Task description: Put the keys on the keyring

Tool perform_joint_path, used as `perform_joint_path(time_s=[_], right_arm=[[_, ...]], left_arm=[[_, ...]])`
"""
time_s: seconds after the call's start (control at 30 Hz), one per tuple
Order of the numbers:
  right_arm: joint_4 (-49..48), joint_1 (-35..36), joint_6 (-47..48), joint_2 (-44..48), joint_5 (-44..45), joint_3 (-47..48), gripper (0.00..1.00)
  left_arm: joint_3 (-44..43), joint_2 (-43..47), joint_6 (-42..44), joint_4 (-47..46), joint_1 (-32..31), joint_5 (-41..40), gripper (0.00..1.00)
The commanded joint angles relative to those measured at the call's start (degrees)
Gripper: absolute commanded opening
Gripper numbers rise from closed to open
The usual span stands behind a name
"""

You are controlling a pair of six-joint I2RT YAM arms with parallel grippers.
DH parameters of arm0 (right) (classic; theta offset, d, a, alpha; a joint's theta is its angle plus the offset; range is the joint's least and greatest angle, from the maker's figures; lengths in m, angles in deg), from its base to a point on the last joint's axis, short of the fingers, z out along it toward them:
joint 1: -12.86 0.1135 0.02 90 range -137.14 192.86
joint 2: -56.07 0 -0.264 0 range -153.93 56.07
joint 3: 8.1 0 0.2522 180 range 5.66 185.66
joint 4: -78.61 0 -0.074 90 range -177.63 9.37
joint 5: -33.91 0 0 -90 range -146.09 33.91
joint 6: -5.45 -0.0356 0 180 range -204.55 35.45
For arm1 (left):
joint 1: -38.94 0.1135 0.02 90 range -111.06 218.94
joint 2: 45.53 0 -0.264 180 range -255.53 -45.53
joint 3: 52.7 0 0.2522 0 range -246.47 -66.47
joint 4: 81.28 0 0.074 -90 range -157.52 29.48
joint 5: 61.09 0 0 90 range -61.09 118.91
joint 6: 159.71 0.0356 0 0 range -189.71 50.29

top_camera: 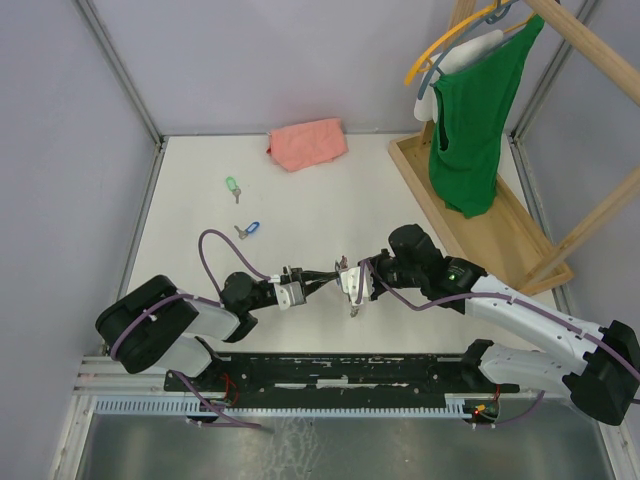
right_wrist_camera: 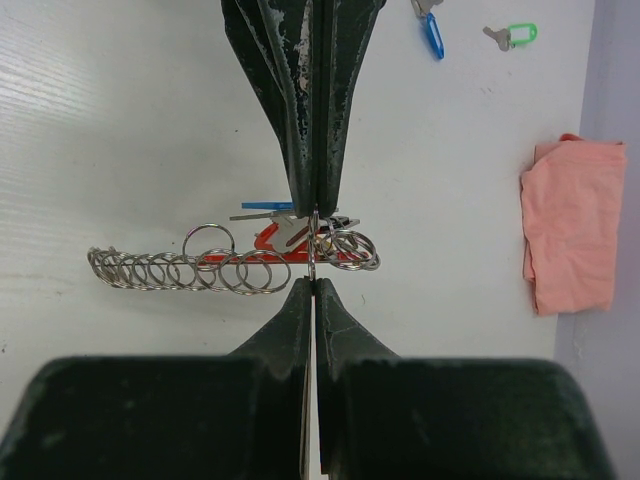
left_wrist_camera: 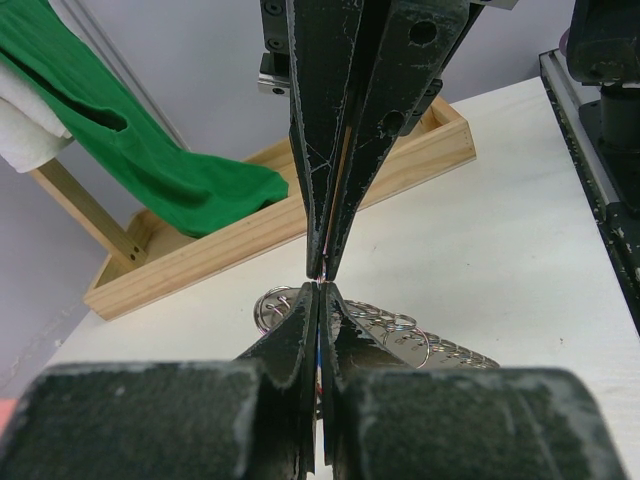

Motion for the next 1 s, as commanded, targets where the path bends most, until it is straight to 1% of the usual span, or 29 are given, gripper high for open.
perform_joint_path(time_s=[0.0,0.97], right_arm=[[-3.1,0.2,-0.6,1.7,0.3,0.6,0.01],[-4.1,0.2,-2.6,1.7,-2.1,1.0,0.01]], left_arm=[[-0.8,1.3,-1.6,-11.8,0.1,-0.3,0.03],[-2.0,-0.5,-2.4,-11.7,-0.1,0.4,0.03]])
